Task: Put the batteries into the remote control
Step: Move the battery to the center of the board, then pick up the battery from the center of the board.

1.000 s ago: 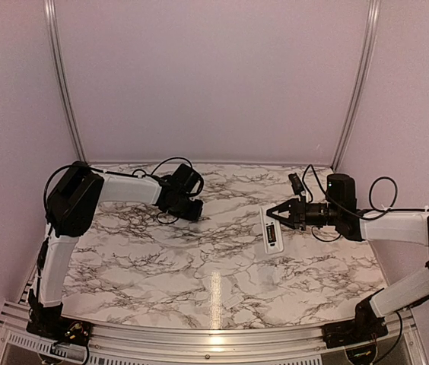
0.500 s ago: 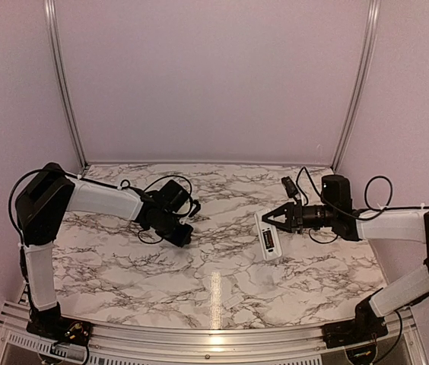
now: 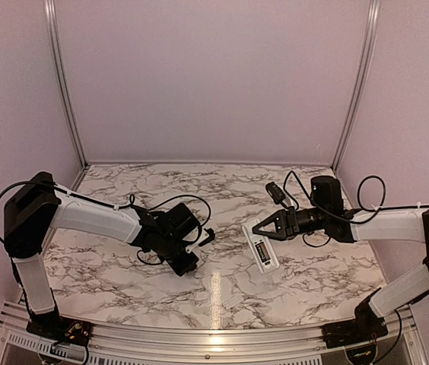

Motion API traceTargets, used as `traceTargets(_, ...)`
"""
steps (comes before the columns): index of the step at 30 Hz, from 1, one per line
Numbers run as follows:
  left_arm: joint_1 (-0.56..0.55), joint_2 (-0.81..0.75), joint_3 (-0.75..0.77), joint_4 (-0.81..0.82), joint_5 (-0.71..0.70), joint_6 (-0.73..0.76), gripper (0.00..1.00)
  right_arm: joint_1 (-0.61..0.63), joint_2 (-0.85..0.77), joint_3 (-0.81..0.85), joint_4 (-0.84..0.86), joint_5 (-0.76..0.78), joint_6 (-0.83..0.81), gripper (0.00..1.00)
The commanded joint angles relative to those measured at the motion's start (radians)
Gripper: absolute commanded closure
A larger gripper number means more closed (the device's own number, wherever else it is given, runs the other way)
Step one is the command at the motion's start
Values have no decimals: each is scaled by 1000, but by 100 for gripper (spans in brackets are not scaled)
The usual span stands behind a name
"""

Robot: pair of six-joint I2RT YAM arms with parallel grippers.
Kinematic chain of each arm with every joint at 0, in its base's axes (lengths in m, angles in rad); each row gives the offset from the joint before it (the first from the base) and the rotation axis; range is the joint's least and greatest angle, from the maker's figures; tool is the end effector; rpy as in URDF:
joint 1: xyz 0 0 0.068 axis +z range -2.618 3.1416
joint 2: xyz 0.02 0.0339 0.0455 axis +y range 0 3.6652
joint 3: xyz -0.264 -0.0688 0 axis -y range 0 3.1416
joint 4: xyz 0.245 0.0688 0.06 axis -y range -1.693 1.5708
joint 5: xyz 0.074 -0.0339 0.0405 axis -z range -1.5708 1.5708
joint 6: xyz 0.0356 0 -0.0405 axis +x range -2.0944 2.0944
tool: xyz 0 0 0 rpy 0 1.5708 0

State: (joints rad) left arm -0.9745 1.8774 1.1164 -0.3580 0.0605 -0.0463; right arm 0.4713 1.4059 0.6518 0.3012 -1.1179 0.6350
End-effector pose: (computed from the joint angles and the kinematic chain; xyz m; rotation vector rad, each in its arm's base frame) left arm 0.2039 -0.3043 0.1411 1.2486 2.4517 -0.3815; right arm 0.2321 0.1542 0.2107 -0.6377 2.1285 1.7813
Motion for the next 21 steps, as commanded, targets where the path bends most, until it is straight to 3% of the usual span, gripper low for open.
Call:
traceTargets(1,-14,50,-13,-112,-17,22,100,10,-20,34,37,-29,1,100)
traceTargets(10,-3,16,-27,-16,-22,-123,100,10,-48,44,10,196,-47,100)
traceTargets(17,14,-151,-102,194,-93,-272,100,11,-38,5,199,383,43,100)
traceTargets(21,16,-286,-190,405,-106,-379,100,26,-4,-50,361,482,126,100)
